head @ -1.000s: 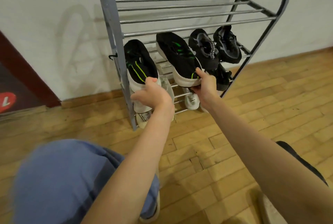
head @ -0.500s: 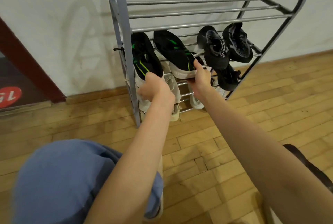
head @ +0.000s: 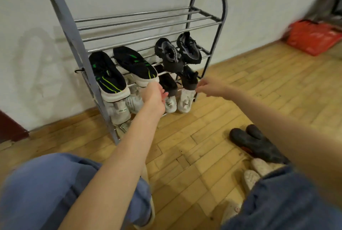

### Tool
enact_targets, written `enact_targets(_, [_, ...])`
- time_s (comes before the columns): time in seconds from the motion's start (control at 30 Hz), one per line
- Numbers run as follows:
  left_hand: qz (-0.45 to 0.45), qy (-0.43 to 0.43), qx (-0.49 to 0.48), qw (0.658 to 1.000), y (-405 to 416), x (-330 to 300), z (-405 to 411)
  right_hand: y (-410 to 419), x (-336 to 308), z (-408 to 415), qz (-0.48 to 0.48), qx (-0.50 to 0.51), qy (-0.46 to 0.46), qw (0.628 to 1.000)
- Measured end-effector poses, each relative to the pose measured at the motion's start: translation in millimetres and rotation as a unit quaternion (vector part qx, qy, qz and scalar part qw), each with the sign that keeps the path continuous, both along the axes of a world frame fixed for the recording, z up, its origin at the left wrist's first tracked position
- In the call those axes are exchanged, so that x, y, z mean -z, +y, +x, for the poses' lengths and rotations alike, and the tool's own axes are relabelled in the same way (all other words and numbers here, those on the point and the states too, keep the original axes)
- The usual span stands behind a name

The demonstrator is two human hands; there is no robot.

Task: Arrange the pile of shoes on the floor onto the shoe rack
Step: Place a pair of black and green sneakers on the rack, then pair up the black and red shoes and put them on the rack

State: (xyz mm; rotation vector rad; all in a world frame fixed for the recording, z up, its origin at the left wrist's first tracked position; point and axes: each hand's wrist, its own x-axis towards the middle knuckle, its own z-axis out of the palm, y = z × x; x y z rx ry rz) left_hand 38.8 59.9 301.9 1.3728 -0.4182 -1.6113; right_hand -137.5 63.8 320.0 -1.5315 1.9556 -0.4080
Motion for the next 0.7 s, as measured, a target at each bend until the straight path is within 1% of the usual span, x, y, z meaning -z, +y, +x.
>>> enact_targets(0.1, [-0.07,-0.05,0.132,0.988,11,-25,-33,25,-20,-46,-0.003,0.013,0.041,0.999])
enact_targets(0.23, [-0.132,-0.115,0.236,0.956,17,-38,-80,55,-28,-105,-0.011,0.058,0.06,0.996])
enact_targets(0.37, [-0.136,-0.167,0.304,0.928,18,-21,-127,82,-9,-158,0.007,0.106,0.051,0.993])
enact_targets(0.53, [-0.132,-0.249,0.362,0.888,11,22,-180,109,52,-224,0.066,0.17,0.031,0.983])
enact_targets(0.63, [-0.15,-0.317,0.397,0.848,-2,46,-210,119,100,-255,0.087,0.222,0.007,0.971])
enact_targets(0.67, [-0.166,-0.345,0.416,0.825,-6,55,-220,123,119,-264,0.091,0.237,-0.007,0.967])
enact_targets(0.7, [-0.188,-0.381,0.441,0.79,-8,64,-229,128,138,-270,0.1,0.248,-0.017,0.963])
